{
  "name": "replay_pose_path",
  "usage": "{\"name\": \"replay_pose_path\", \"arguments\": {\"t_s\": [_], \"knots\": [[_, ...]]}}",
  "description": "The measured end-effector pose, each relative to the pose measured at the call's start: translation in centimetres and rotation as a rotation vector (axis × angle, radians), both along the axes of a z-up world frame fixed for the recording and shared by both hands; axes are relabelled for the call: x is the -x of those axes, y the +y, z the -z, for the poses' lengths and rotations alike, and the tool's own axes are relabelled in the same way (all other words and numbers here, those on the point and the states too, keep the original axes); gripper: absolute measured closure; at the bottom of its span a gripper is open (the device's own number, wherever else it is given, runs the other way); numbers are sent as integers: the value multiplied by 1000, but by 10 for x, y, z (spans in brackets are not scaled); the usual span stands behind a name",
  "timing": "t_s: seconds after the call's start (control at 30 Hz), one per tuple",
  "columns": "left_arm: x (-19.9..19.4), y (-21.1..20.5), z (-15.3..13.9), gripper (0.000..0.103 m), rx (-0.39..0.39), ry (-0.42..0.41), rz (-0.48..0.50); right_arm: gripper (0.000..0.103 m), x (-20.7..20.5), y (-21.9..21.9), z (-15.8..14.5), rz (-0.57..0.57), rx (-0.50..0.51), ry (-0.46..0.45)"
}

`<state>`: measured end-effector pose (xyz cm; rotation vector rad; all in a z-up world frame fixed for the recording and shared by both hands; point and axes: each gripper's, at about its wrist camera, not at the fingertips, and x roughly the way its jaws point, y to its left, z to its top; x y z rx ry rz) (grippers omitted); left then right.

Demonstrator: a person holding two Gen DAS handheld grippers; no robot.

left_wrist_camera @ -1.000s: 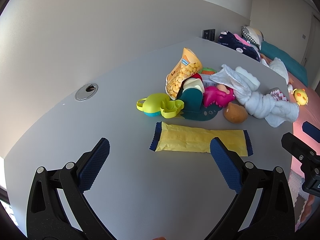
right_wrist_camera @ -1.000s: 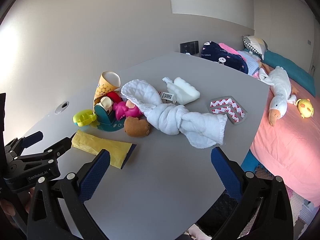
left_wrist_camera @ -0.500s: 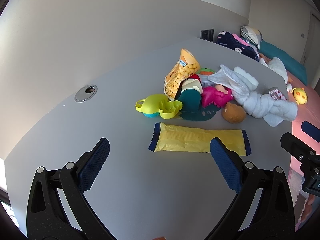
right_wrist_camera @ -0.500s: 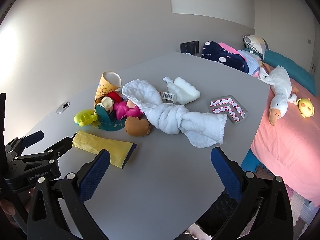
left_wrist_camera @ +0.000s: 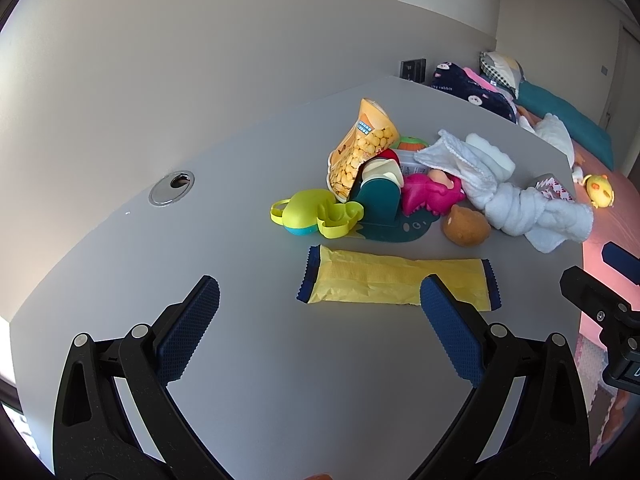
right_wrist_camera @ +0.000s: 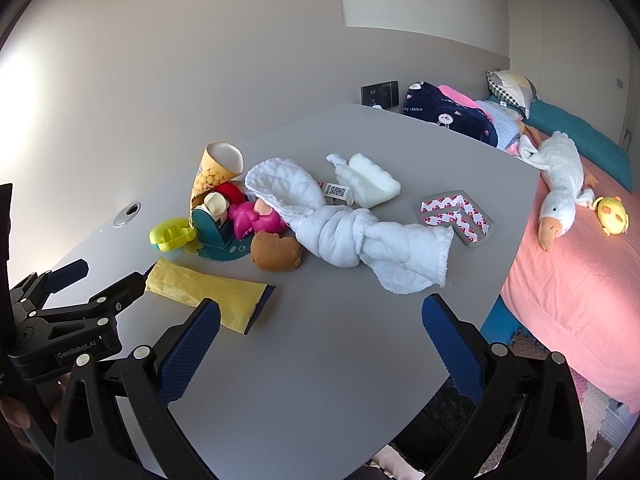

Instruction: Collect trash

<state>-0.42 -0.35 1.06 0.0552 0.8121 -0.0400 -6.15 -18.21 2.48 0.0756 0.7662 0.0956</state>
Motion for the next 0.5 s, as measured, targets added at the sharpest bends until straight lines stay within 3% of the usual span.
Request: {"name": "replay_pose_path", "arguments": {"t_s": [0.5], "knots": [[-2, 1, 4, 6, 0, 13, -2, 3, -3, -1, 0, -1, -6, -1]]}}
